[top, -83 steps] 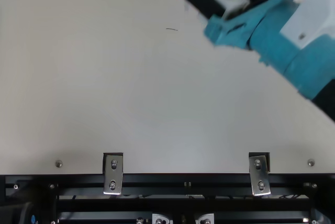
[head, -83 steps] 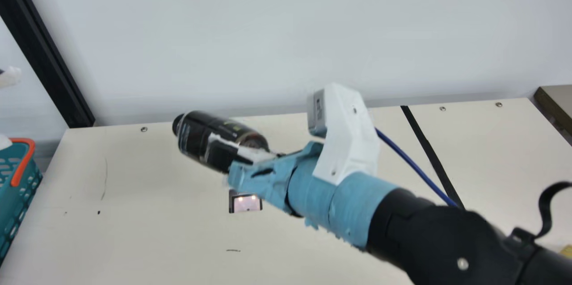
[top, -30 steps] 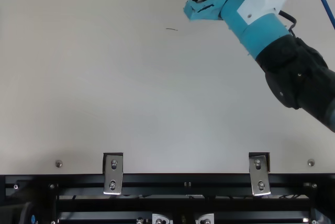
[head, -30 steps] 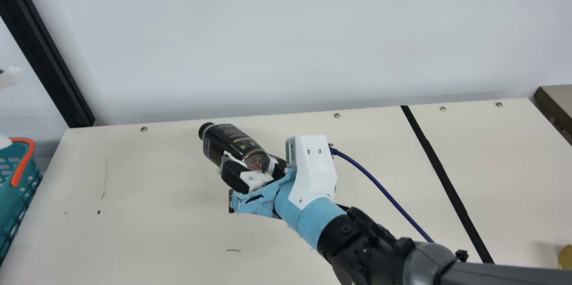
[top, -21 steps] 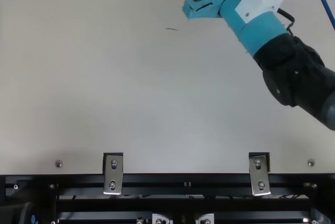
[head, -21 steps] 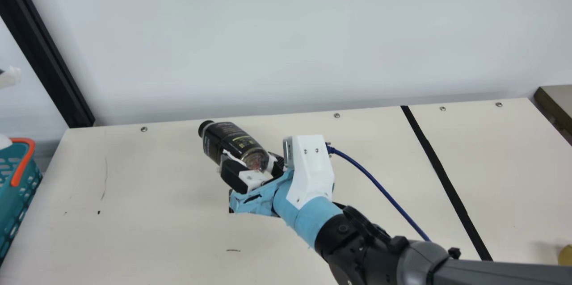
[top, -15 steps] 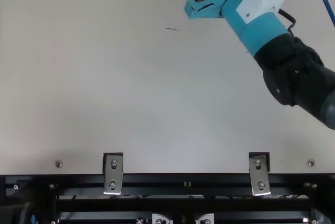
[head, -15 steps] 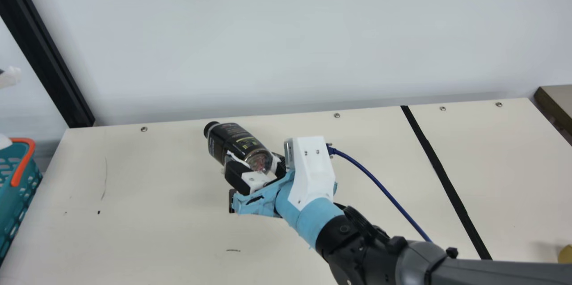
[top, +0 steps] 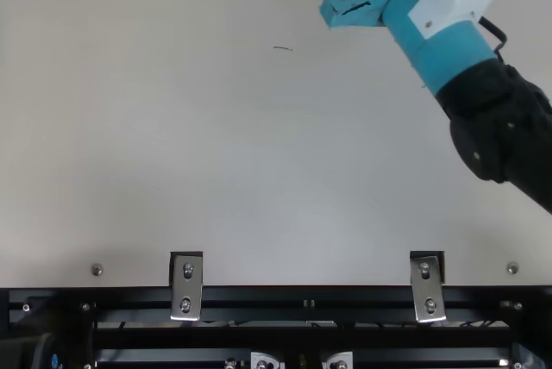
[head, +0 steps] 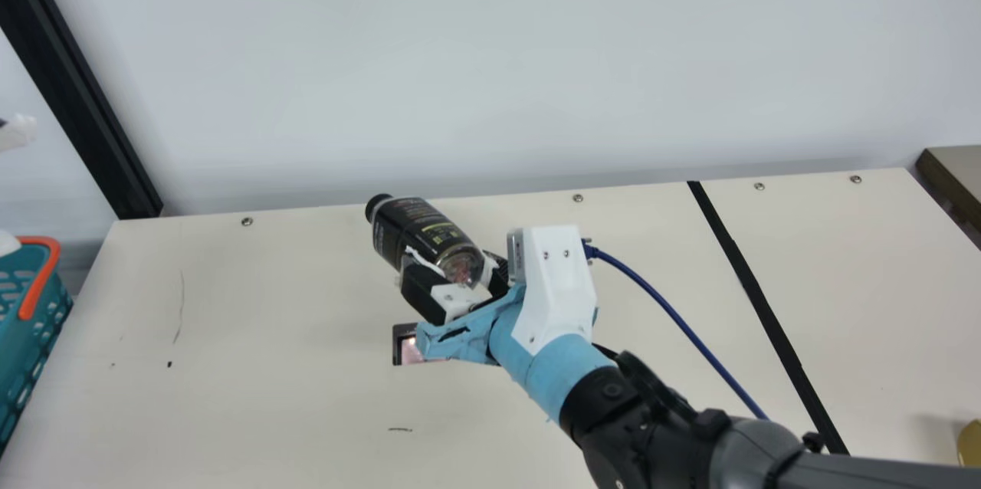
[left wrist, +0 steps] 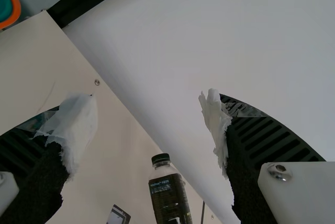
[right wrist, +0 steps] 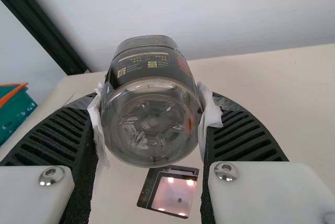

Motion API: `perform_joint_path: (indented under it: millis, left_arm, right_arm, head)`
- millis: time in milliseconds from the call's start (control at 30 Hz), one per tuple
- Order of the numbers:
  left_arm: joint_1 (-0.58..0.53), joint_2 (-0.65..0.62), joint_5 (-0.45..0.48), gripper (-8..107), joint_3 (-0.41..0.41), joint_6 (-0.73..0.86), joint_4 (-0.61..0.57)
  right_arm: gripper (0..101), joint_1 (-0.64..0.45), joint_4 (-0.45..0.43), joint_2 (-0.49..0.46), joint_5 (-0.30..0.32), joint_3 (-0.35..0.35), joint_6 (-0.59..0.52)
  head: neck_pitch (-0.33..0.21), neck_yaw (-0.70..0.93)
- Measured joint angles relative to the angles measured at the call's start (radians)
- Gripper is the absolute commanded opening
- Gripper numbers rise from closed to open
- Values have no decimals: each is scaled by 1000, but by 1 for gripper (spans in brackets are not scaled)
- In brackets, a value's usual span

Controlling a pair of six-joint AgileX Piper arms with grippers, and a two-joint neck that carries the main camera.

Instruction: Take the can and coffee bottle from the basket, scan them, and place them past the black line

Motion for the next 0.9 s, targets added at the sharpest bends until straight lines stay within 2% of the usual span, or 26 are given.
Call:
perform_joint_path:
  millis: [200,333,567,667,900]
  left_arm:
    - [0,0,0,90,0,0,0]
    - [0,0,0,90,0,0,0]
    - [0,0,0,90,0,0,0]
    - [0,0,0,90,0,0,0]
    - [0,0,0,90,0,0,0]
  right_arm:
    - [0,-13,4,-104,83,6,-9]
    - [0,-24,2,-170,187,-6,-18]
    - [0,-88,64,-230,331,-9,-132]
    - [0,-134,114,-238,328,10,-194]
    - [0,-232,270,-237,194,89,-342]
  head:
    - [0,0]
    - [0,0]
    - [0,0]
    - [10,-10]
    - [31,-128]
